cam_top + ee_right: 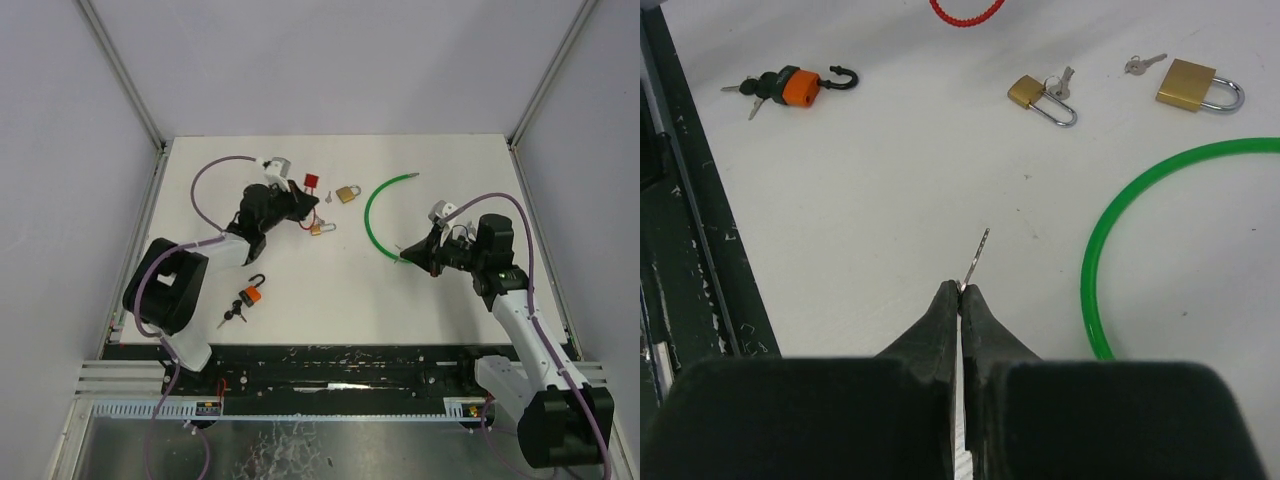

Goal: Lock with the key
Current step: Place the lock at the center of the board.

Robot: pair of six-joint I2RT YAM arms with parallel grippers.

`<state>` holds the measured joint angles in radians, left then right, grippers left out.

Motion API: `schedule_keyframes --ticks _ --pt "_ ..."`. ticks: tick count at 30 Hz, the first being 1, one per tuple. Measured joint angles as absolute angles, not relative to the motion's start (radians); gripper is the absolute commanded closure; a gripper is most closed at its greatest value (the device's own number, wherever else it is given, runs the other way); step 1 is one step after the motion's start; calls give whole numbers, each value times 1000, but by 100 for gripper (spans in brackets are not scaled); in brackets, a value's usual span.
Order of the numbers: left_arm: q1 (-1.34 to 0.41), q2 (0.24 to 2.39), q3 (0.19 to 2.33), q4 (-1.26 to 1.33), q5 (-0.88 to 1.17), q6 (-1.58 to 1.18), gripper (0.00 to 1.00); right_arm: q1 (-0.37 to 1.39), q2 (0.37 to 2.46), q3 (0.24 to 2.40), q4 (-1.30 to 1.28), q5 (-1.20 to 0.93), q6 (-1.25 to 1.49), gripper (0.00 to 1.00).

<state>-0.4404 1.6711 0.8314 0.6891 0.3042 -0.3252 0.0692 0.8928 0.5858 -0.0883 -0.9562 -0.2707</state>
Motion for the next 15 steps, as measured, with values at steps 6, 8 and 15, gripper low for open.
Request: schedule_keyframes --ticks 6,8,15 --pt "-252 1773 832 688 246 -633 100 69 958 586 -31 -982 -197 100" --pt "-215 1803 833 670 226 -706 100 69 960 586 -31 -981 -190 100" --pt "-191 1888 963 418 123 -849 88 69 959 586 -21 -979 -172 100"
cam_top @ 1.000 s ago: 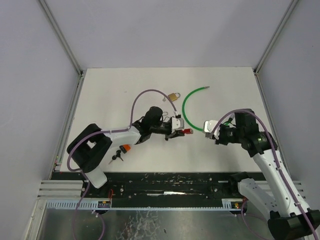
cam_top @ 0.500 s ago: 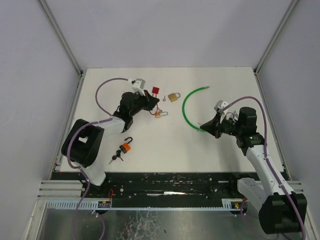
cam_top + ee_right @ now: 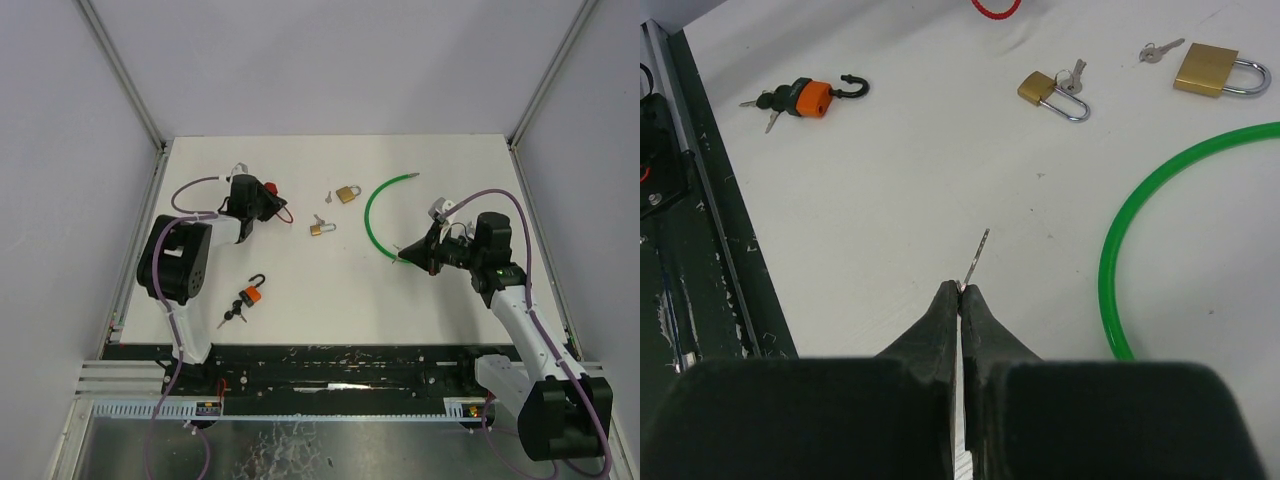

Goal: Lock with the key
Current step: Place the lock at the center of the board.

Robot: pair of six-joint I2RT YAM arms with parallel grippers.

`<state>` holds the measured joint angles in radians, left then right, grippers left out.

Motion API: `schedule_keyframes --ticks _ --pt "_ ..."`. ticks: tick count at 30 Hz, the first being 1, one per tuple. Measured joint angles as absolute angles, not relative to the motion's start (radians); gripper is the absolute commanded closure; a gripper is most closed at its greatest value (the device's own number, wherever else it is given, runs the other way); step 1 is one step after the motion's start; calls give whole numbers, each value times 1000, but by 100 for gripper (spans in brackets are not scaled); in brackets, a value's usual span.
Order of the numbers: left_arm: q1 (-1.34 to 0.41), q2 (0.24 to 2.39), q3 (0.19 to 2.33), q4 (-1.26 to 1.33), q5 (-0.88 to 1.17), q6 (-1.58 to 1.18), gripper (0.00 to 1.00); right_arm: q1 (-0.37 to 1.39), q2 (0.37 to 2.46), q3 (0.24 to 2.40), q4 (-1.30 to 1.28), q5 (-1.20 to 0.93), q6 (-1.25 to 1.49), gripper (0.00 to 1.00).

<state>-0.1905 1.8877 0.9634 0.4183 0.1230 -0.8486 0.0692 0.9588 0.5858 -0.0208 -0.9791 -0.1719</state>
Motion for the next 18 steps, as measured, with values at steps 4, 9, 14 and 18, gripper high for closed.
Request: schedule_keyframes --ticks 4,9,14,18 --pt "-186 1905 1018 329 87 -887 64 69 949 584 -21 -979 -169 100" --pt "-162 1905 1018 281 67 -931 54 69 937 583 -20 -979 -163 100" --pt "-134 1881 969 283 41 -957 52 69 932 574 -22 -979 -163 100" --pt "-123 1725 798 328 -25 -952 41 69 923 574 -24 -979 -163 100"
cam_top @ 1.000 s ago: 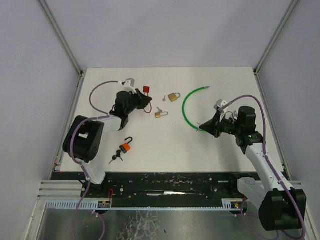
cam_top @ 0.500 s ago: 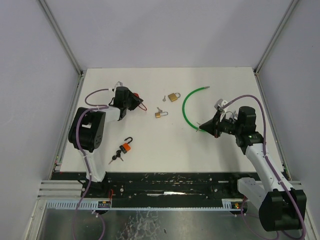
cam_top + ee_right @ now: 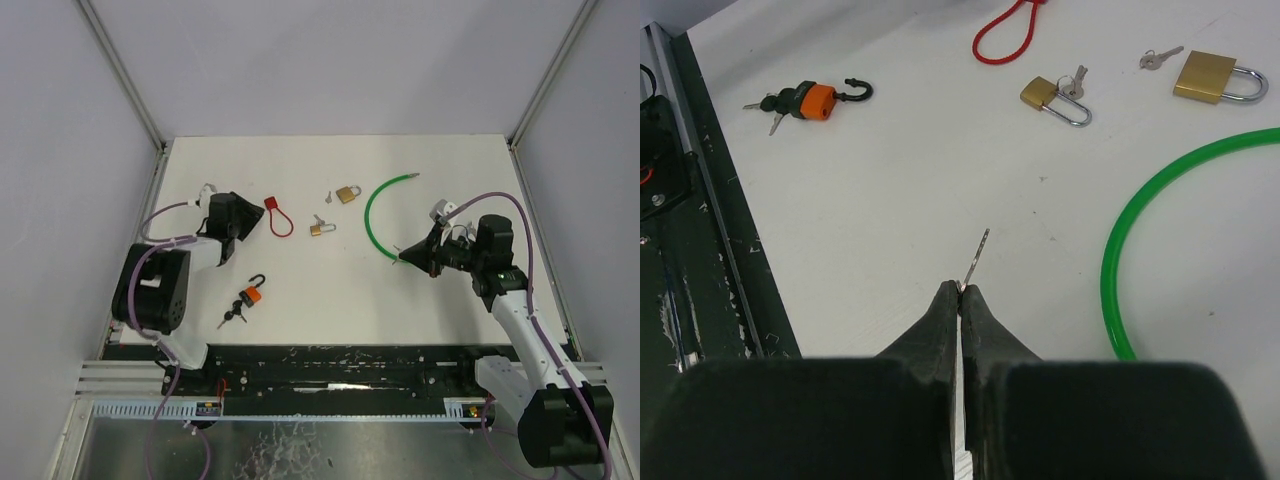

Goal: Lock with the key
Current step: Place the lock at the center of the board.

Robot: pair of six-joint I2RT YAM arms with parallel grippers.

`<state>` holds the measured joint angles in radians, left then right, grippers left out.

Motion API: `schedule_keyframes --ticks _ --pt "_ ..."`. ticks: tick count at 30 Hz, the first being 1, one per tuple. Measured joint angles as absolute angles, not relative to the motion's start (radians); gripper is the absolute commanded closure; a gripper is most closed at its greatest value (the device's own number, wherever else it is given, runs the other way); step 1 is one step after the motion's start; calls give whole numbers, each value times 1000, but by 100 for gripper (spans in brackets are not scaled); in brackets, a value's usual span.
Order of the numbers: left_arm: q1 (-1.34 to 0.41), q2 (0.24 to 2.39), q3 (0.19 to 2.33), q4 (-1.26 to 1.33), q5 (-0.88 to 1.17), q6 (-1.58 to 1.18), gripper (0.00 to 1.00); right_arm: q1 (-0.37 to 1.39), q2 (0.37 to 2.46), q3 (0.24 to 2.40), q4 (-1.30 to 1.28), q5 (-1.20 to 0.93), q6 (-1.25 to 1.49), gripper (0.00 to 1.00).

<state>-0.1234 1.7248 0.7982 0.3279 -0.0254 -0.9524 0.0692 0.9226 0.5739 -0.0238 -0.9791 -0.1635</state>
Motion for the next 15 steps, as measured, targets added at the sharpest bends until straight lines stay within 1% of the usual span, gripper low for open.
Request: schedule_keyframes --ticks 1,2,3,4,5,7,13,15 --pt "-123 1678 754 351 -40 -947 33 69 920 574 -24 -979 -163 100" --pt "-123 1623 698 397 -52 -940 29 69 920 574 -24 -980 -163 100" --pt "-123 1572 647 448 -57 -929 27 69 919 574 -24 -981 -163 100" --pt "-123 1519 580 552 -49 -912 26 69 919 574 -24 -981 -162 100" --pt "-123 1511 569 572 -47 -904 26 69 919 574 -23 -983 -158 100" --pt "-121 1512 520 739 22 -880 26 68 919 574 -22 -990 -148 100" --pt "-158 1648 514 1225 385 -881 25 49 926 573 -5 -1024 -97 100" --pt "-207 1674 525 1312 480 -883 25 33 933 573 -2 -1042 -78 100"
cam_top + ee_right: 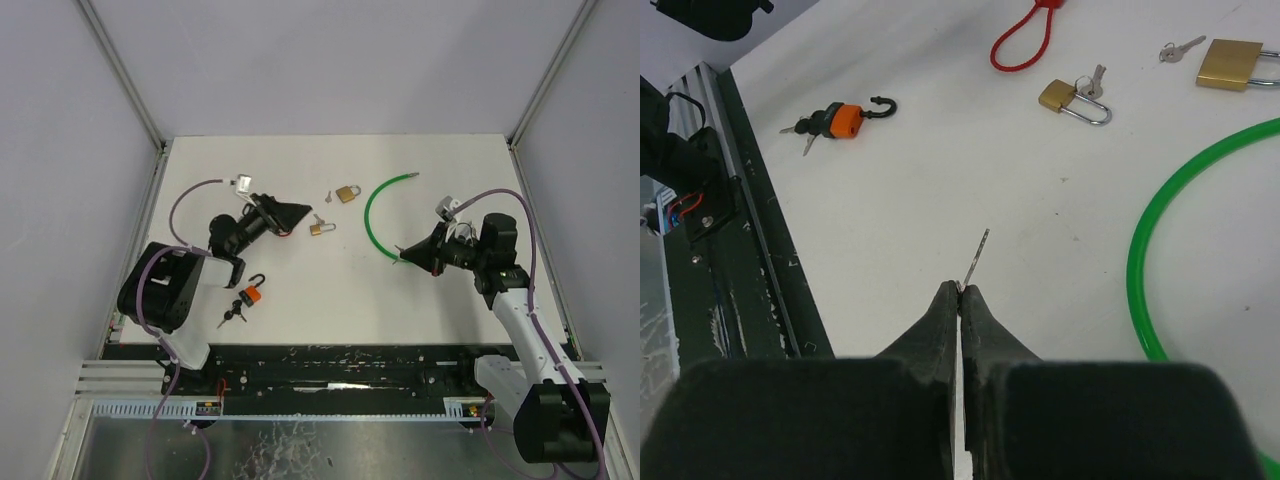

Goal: Lock with the key
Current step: Place the lock at the center of the board, then place the key at the center of the board.

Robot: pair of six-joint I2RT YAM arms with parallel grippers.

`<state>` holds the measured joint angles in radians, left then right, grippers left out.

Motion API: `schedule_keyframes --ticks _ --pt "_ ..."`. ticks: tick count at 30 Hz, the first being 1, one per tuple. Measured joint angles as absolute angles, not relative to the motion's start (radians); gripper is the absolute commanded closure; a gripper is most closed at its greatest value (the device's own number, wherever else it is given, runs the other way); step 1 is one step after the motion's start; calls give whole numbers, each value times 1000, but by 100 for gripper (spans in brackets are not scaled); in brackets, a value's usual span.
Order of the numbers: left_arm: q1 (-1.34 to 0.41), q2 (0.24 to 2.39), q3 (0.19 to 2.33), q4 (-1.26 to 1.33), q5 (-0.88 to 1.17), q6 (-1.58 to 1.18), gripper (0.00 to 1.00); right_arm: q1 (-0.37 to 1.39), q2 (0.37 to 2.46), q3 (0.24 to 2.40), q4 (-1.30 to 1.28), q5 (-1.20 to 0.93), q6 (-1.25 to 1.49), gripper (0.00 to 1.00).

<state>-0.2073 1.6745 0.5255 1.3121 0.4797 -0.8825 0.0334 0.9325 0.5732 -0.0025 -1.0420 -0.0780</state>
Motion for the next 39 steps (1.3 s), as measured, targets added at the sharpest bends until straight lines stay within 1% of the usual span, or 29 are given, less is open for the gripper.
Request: schedule_keyframes --ticks 4,8,12,21,26,39 --pt "-367 1681 572 1399 651 -848 25 1 935 574 2 -1078 -50 100" --pt "-511 1682 646 1370 753 -762 27 -18 930 574 10 -1136 -34 100" --pt "-592 1698 694 1320 813 -695 29 -23 922 574 19 -1191 -18 100" --pt "-681 1805 783 1172 854 -637 39 -25 921 574 59 -1256 11 100" --pt "-726 1829 820 1115 854 -614 46 -25 922 574 68 -1274 23 100" --pt "-751 1887 875 1101 857 -622 51 -25 945 564 122 -1301 46 100"
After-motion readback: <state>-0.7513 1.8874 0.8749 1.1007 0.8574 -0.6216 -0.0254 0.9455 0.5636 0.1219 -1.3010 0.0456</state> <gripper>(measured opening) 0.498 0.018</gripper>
